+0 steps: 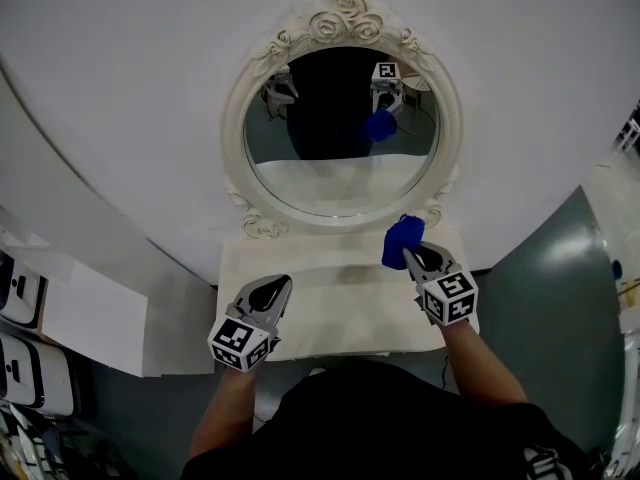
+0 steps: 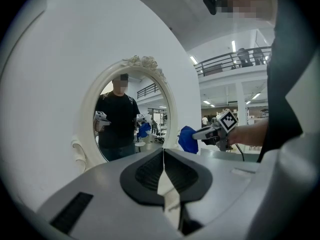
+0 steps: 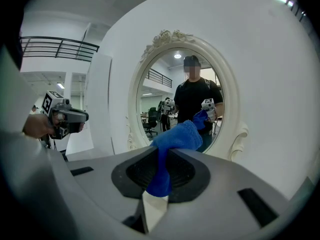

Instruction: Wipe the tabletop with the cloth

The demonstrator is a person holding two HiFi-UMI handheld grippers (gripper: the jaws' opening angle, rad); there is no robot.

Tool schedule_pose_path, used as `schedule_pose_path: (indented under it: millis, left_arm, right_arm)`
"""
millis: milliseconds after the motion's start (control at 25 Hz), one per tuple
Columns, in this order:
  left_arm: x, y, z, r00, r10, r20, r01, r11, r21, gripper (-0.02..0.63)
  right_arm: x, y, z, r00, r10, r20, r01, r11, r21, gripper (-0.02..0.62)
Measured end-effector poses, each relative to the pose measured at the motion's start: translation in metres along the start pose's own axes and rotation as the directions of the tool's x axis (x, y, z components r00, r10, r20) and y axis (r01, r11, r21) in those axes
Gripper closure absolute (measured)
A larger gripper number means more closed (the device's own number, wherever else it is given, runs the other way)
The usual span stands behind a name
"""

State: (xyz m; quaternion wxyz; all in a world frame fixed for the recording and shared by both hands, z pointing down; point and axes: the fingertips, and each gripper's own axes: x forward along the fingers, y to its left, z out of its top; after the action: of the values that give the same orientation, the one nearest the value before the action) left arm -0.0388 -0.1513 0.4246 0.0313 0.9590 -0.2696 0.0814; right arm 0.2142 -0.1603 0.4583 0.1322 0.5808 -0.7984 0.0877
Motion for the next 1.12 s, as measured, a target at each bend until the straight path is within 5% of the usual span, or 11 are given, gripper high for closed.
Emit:
schedule_pose_path:
  millis: [280, 600, 880, 1120]
  left_arm:
    - [-0.004, 0.014, -0.009, 1.000, 0.007, -0.010, -0.007, 1.000, -0.016, 0.594]
    - [-0.050, 0.046, -0.038, 0.992, 0.108, -0.062, -0.112, 0.992, -0.053, 0.594]
    - [-0.108, 0.081, -0.066, 0.966, 0.237, -0.101, -0.247, 0.963, -0.105, 0.594]
    - [-0.149, 0.105, -0.087, 0.939, 0.317, -0.131, -0.334, 0.932, -0.138, 0.594]
  right_arm:
    - [0.023, 0.009, -0.008, 0.999, 0.030, -0.033, -0.030, 1.000, 0.006, 0.554]
    - [0.110, 0.062, -0.062, 0.968, 0.193, -0.162, -0.178, 0.979, 0.101, 0.554]
    - [0.192, 0.157, -0.105, 0.883, 0.376, -0.282, -0.356, 0.927, 0.122, 0.554]
    - [0.249, 0.264, -0.128, 0.770, 0.534, -0.349, -0.528, 0.840, 0.122, 0.554]
